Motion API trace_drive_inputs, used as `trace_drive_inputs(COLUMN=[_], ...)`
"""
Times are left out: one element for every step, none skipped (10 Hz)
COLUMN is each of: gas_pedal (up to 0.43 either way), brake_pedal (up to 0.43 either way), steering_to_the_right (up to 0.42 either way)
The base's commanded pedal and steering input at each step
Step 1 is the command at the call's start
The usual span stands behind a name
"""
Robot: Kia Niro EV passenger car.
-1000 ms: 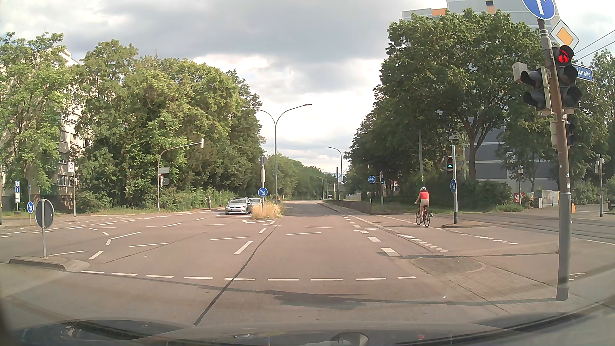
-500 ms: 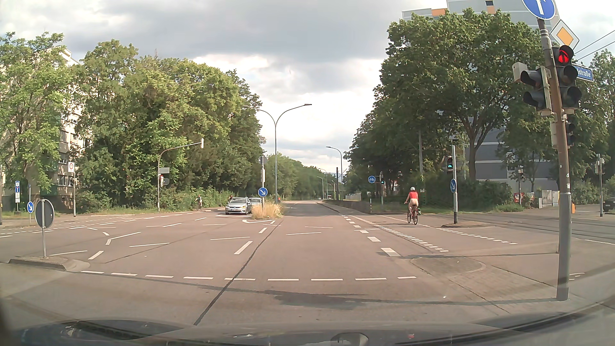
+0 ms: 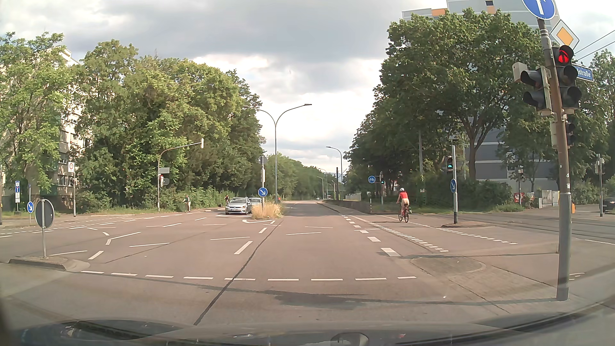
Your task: Follow the waypoints while adhering to traffic rules and regulations
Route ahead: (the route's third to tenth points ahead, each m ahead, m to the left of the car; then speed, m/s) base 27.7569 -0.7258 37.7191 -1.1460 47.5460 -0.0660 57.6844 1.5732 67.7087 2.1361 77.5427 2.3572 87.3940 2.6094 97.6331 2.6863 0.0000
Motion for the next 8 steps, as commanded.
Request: trace_drive_inputs(gas_pedal=[0.0, 0.0, 0.0, 0.0, 0.0, 0.0, 0.0, 0.0], brake_pedal=[0.22, 0.22, 0.22, 0.22, 0.201, 0.03, 0.0, 0.0], steering_to_the_right=[-0.008, -0.008, -0.008, -0.008, -0.008, -0.008, -0.008, -0.008])
